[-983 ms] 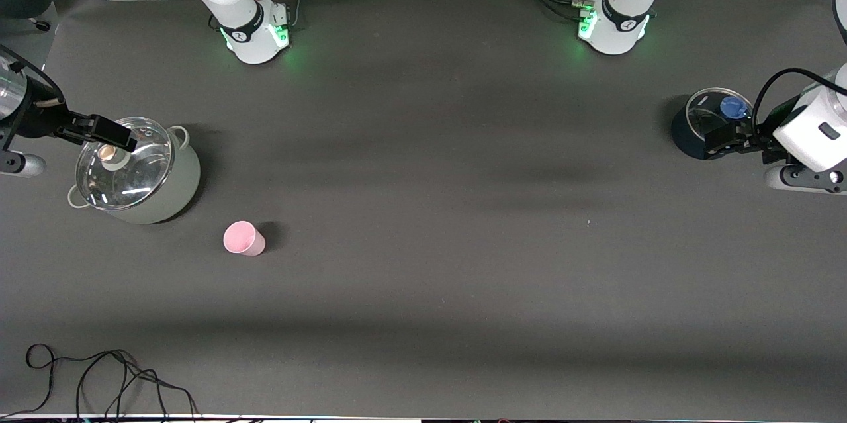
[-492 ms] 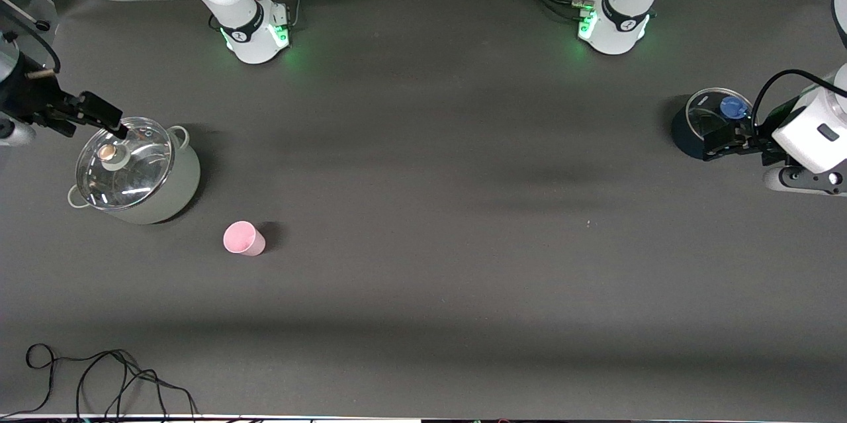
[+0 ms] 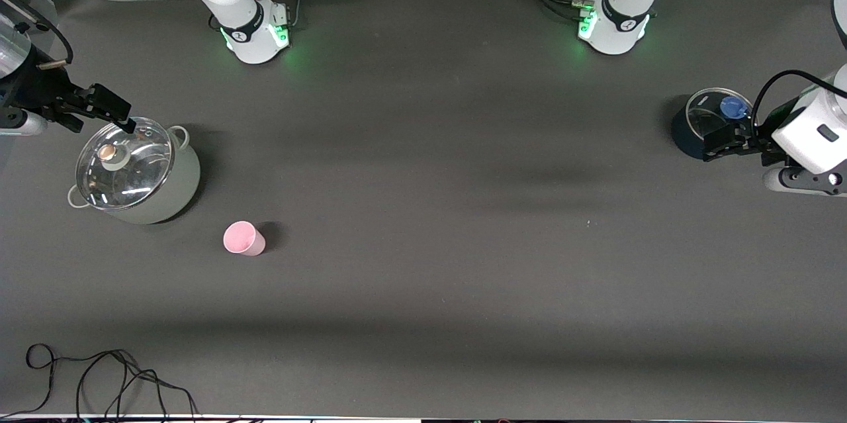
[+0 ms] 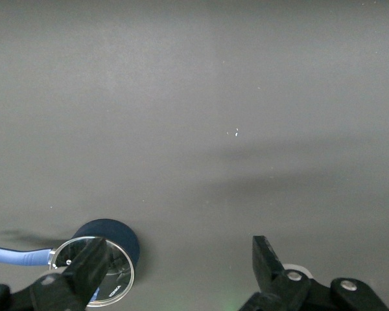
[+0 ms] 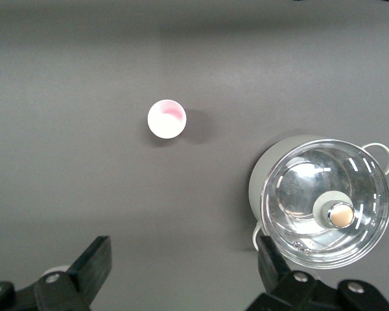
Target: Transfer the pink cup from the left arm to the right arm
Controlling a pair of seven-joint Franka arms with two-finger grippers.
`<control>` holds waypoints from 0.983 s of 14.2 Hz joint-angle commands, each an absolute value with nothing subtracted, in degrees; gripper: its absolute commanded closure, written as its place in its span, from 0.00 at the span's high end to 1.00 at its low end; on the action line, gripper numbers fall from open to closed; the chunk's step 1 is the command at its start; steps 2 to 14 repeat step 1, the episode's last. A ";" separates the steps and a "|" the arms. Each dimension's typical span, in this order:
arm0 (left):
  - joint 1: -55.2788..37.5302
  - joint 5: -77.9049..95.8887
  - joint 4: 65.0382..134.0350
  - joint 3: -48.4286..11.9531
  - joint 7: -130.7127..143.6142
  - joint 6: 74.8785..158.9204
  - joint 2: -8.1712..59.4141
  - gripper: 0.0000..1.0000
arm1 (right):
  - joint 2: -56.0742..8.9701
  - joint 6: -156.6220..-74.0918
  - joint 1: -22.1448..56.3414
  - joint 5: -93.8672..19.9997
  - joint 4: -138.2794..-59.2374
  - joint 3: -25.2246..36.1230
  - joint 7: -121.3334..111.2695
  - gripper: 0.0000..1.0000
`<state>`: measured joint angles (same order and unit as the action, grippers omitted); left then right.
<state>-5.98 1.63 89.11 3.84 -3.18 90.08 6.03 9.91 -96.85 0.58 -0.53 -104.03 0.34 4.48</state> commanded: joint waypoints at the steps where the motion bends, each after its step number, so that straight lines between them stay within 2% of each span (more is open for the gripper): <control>1: -6.42 1.93 87.63 4.04 -3.08 89.91 6.68 0.99 | 10.37 -97.82 0.26 -0.18 -104.41 -0.18 3.69 1.00; 14: -6.42 1.93 87.63 4.04 -3.08 89.91 6.68 0.99 | 10.37 -97.82 0.26 -0.18 -104.41 -0.18 3.69 1.00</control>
